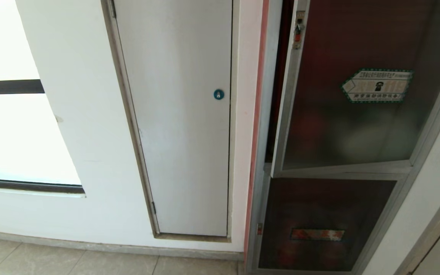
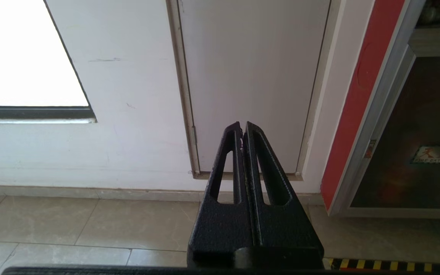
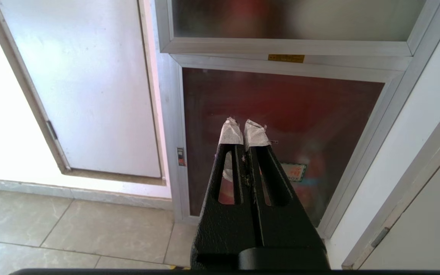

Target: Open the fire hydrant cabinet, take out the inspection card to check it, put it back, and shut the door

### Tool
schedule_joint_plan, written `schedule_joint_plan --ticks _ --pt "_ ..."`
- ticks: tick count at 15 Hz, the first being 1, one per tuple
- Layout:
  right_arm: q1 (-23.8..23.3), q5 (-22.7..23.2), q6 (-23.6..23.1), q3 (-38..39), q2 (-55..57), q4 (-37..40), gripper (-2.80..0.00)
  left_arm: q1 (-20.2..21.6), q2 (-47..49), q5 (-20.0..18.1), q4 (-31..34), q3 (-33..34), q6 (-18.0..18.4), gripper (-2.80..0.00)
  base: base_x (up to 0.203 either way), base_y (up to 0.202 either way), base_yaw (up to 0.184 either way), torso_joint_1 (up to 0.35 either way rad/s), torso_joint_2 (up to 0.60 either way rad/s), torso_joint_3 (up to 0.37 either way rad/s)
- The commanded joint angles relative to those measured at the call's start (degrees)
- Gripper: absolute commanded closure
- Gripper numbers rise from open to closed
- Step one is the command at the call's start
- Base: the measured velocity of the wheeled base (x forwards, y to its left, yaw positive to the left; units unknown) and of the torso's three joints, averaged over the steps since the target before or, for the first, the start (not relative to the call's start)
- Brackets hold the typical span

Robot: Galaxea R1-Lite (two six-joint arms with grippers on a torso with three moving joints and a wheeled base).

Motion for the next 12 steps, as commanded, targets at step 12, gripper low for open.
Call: schedule_joint_plan --ticks 12 --pt "0.0 0.0 0.0 0.0 0.1 0.0 0.0 0.0 0.0 1.1 0.0 0.0 -1.0 0.0 0.01 0.0 -0.001 -0.001 0.0 0.0"
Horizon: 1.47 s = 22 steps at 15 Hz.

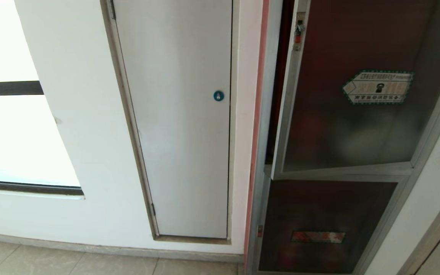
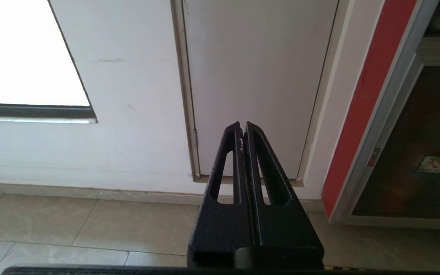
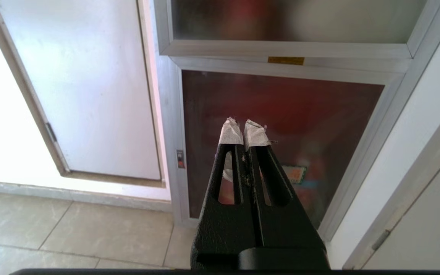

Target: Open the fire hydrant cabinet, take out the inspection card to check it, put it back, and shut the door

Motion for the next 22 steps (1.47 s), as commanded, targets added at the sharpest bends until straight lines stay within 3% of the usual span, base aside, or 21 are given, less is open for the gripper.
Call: schedule_joint_plan --ticks 1,22 --pt "0.0 0.0 0.0 0.0 0.1 0.1 0.0 0.0 0.0 0.0 0.0 0.0 0.1 0.0 0.18 0.0 0.0 0.001 0.0 0.007" --pt "0.0 0.0 0.0 0.0 0.1 0.1 0.0 0.0 0.0 0.0 0.0 0.0 0.1 0.0 0.198 0.0 0.0 0.004 0.0 0.002"
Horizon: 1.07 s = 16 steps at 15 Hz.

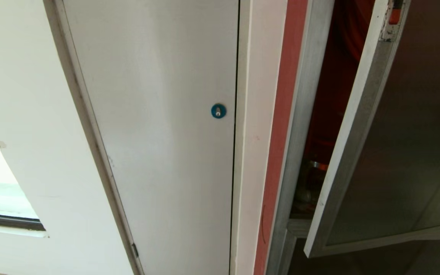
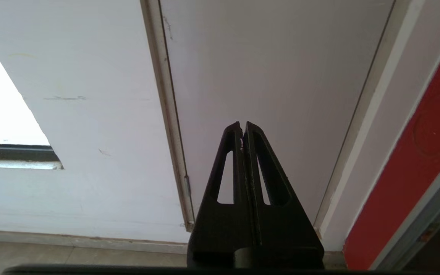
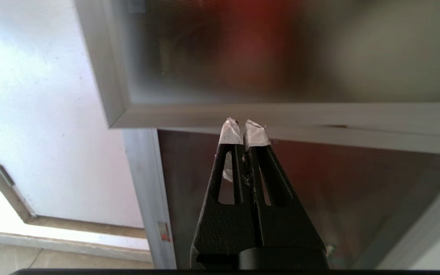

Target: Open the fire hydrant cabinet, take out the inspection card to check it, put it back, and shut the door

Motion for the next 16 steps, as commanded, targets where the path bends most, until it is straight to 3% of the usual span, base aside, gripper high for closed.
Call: schedule_joint_plan --ticks 1,10,16 --pt "0.0 0.0 0.0 0.0 0.1 0.0 0.0 0.0 0.0 0.0 0.0 0.0 0.0 0.0 0.198 0.0 0.0 0.002 0.0 0.002" --pt "0.0 0.0 0.0 0.0 0.0 0.0 0.0 0.0 0.0 0.0 0.0 0.0 -0.3 0.0 0.192 0.0 -0.001 0.004 0.0 0.002" --pt "0.0 0.0 0.0 0.0 0.1 0.0 0.0 0.0 0.0 0.0 0.0 0.0 -0.4 0.0 0.012 0.0 0.001 0.002 0.0 0.0"
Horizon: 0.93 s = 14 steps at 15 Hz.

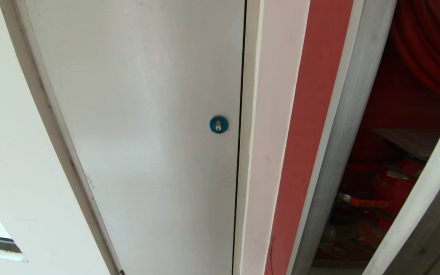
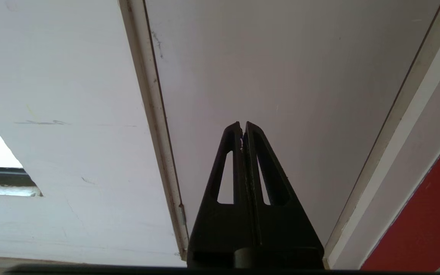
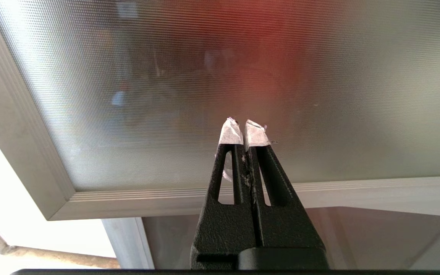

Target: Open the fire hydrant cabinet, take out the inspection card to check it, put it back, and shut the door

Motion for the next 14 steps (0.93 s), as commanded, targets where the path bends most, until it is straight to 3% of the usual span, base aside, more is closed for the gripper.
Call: schedule_joint_plan --ticks 1,14 --pt "0.0 0.1 0.0 0.0 0.0 0.0 0.0 0.0 0.0 0.0 0.0 0.0 0.0 0.0 0.0 0.0 0.0 0.0 0.0 0.0" --pt "0.0 0.1 -0.3 -0.1 0.1 0.0 0.0 0.0 0.0 0.0 0.0 0.0 0.0 0.0 0.0 0.0 0.0 0.0 0.0 0.0"
